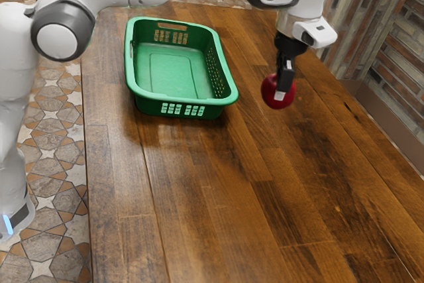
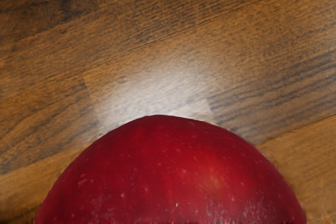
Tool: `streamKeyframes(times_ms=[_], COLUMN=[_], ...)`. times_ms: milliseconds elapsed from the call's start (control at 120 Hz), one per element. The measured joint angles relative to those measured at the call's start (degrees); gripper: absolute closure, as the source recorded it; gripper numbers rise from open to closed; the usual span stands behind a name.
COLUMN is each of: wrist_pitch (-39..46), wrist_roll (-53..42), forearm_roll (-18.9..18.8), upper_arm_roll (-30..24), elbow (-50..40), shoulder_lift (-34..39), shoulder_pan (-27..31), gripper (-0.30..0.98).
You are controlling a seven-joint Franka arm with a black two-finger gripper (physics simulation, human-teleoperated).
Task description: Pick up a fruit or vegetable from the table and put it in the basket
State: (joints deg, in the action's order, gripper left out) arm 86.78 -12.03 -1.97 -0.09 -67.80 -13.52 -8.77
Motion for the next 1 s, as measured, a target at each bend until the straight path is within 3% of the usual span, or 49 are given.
streamKeyframes(times_ms=[275, 1000], wrist_pitch=[0.76, -5.05], wrist_roll=[1.78, 4.61], forearm_roll=[1.22, -5.11], upper_arm_roll=[4.18, 19.97], elbow=[-25.35, -32.23], shoulder_lift=[17.29, 30.73], shoulder_pan=[-1.68, -0.06], gripper=[0.16, 0.15])
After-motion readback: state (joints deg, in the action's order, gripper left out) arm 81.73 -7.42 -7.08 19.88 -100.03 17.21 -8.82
